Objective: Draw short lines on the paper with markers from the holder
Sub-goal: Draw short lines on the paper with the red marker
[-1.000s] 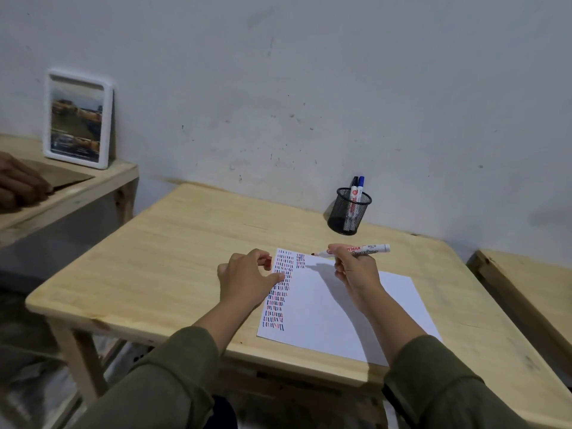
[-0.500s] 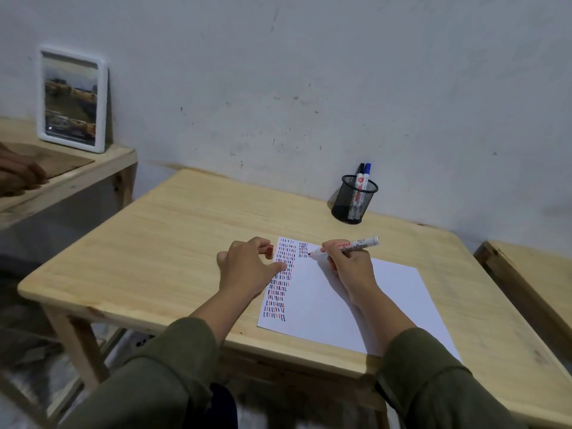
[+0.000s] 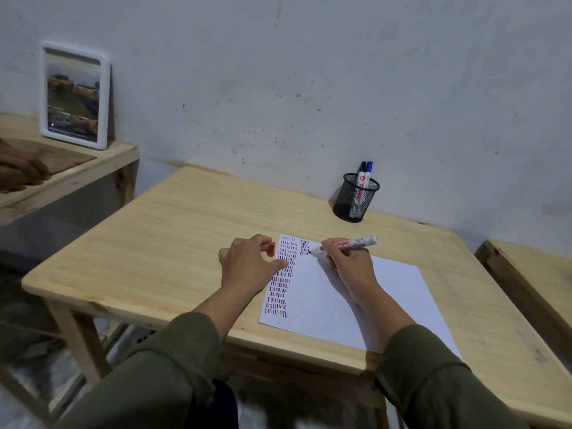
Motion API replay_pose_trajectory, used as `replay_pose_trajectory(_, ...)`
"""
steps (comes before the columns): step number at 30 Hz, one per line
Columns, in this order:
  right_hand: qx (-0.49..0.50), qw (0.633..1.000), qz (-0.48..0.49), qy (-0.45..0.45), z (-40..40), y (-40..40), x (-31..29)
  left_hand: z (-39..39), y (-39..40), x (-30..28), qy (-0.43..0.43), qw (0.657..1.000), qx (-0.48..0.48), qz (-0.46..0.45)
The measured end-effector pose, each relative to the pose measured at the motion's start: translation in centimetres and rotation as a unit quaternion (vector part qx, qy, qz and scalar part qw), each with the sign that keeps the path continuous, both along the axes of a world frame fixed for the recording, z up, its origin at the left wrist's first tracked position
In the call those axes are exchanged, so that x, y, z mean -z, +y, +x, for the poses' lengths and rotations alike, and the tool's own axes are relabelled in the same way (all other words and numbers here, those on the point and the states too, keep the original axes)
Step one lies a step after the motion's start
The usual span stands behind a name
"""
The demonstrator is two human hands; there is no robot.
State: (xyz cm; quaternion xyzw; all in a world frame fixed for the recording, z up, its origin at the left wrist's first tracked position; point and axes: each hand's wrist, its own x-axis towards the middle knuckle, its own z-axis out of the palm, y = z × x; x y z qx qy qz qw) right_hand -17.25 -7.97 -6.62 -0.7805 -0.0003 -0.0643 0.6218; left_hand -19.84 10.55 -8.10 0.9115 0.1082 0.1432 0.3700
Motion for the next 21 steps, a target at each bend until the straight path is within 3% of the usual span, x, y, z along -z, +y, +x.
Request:
replay_pose_trajectory(10, 0.006, 1.0, 0.01, 0.004, 0.0, -0.1, 0.1, -0.2, 0.0, -0.1, -0.01, 1.0, 0.004, 0.001)
replay_pose_trajectory(16, 0.005, 0.994, 0.111, 0.018, -0.7, -0.2, -0.8, -0.7, -0.1, -0.6, -0.026, 1.0, 0.005, -0.014)
replay_pose_trajectory(18, -0.01, 0.991, 0.133, 0.024, -1.1, -0.3, -1.3, -0.8, -0.2, -0.8, -0.036, 0.998, -0.005, -0.041)
replay_pose_trajectory(21, -0.041, 0.99, 0.137, 0.01, -1.5, -0.4, -2.8, -0.6, -0.2, -1.3, -0.06, 0.985, -0.021, -0.161)
